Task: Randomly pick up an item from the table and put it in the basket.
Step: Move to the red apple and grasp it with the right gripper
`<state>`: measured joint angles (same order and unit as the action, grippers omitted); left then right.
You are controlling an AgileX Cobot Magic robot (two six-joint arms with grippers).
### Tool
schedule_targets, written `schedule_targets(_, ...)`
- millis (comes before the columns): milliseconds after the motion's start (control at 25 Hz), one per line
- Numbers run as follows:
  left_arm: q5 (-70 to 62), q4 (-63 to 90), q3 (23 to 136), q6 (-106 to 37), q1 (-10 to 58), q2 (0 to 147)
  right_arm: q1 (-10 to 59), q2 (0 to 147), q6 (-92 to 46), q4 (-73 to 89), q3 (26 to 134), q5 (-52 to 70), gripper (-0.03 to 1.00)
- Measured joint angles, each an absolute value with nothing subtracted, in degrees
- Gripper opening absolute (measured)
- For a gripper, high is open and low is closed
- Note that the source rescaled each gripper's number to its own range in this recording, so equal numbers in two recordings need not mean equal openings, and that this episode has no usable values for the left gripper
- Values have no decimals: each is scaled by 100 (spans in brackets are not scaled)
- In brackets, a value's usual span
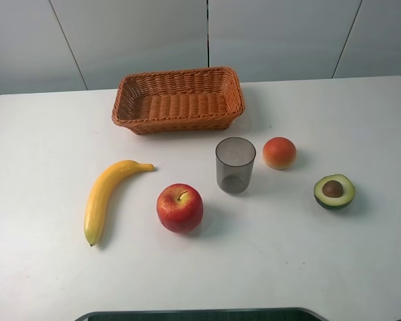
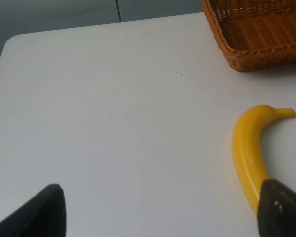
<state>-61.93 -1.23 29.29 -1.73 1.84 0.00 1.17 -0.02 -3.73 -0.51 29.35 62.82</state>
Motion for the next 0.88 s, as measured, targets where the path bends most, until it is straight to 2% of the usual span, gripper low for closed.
schedule_targets(320, -6193, -123, 2929, -173, 184, 0, 117, 216, -465, 334, 2935, 6282, 100)
schedule_targets(720, -6193, -123, 2929, -162, 184, 0, 149, 3261, -2472, 1463, 3924, 6333, 100)
schedule_targets(880, -6193, -123, 2929, -162, 184, 0, 1004, 4299, -2745, 1537, 4365, 6278, 100)
